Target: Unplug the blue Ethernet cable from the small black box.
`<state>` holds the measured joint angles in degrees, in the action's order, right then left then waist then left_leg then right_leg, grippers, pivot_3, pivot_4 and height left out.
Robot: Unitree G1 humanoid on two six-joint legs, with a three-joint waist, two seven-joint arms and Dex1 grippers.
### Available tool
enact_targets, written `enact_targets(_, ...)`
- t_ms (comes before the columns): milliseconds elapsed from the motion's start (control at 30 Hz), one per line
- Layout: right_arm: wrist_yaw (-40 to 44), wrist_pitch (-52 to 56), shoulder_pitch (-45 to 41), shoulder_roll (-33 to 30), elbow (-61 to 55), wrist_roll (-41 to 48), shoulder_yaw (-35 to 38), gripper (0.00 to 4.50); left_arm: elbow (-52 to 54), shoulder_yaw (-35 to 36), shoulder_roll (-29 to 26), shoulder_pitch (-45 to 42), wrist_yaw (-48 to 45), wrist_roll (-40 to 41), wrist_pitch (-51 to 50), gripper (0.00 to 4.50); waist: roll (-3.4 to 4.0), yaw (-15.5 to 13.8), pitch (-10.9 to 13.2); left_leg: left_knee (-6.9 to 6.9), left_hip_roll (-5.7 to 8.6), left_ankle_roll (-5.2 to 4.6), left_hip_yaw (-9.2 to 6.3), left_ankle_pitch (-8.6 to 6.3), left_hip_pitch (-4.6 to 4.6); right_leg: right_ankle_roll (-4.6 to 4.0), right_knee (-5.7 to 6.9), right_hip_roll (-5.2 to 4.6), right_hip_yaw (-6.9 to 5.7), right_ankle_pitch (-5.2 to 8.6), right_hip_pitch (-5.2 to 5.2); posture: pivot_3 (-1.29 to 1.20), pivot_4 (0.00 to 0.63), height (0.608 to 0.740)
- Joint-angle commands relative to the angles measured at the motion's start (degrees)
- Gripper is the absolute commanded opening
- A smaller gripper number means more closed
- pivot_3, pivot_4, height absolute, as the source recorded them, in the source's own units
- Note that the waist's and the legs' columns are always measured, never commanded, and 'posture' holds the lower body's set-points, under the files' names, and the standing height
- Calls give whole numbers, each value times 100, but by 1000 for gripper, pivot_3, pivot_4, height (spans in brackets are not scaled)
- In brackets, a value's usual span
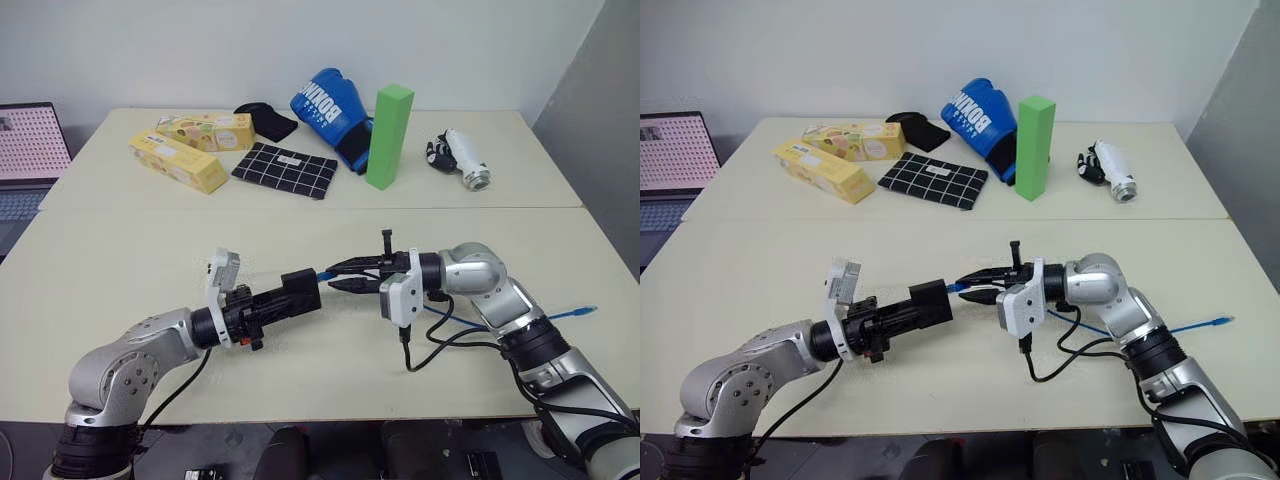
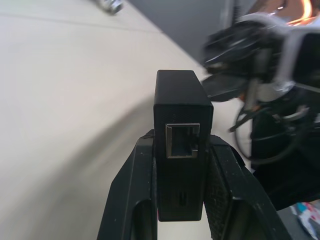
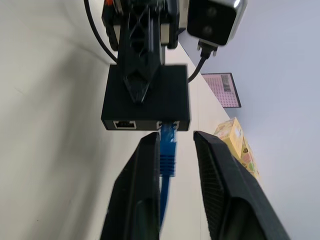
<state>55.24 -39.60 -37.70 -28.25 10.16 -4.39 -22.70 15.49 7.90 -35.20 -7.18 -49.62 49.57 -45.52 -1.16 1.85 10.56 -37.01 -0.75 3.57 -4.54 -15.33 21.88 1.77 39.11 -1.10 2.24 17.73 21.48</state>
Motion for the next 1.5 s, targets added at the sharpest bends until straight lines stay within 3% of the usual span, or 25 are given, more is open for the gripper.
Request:
enact_targets(33,367,519,6,-220,-396,452,62,2192,-38,-386,-152,-131,-414,-722,758,808,0,-3,0,0,0,0,0,0,0,0,0,0,0,0,0,0,150,740)
enact_targets(167,715,2422,527,-520,-1287,1482,217,3220,-296,-755,-33,-246,-802,-1368,1683,808,0,-32,0,0,3,0,-1,0,1,0,-5,-2,2,0,-5,0,150,740)
enact_targets(300,537,4866,915,-740,-2342,2786,533,4348,-574,-974,49,-486,-1319,-1705,2391,808,3,-37,2,-1,1,-1,-8,0,9,-1,-4,-9,7,0,-3,0,150,740)
enact_targets(433,-239,6668,1132,-577,-3090,3925,985,4369,-743,-1165,108,-679,-1702,-1925,2873,805,3,-15,2,0,-1,-1,-8,-1,6,-1,-3,-7,6,0,-3,0,150,740)
enact_targets(600,-612,7550,1174,-458,-3361,4273,1201,4369,-666,-1117,84,-739,-1944,-1735,2755,801,3,-4,2,2,5,-3,-4,-1,7,-1,-4,2,2,0,2,0,150,740)
enact_targets(700,-608,7969,1150,-443,-3380,4505,1218,4369,-701,-878,110,-865,-1976,-1207,2208,801,3,-6,2,2,5,-3,-6,-1,9,0,-4,4,-1,1,1,0,150,740)
enact_targets(1500,-460,8636,752,-77,-2976,4373,1050,4369,-388,-737,-1,-591,-1989,-1043,1847,801,3,-2,2,2,4,-3,-4,-2,11,1,-5,6,-6,1,5,0,150,740)
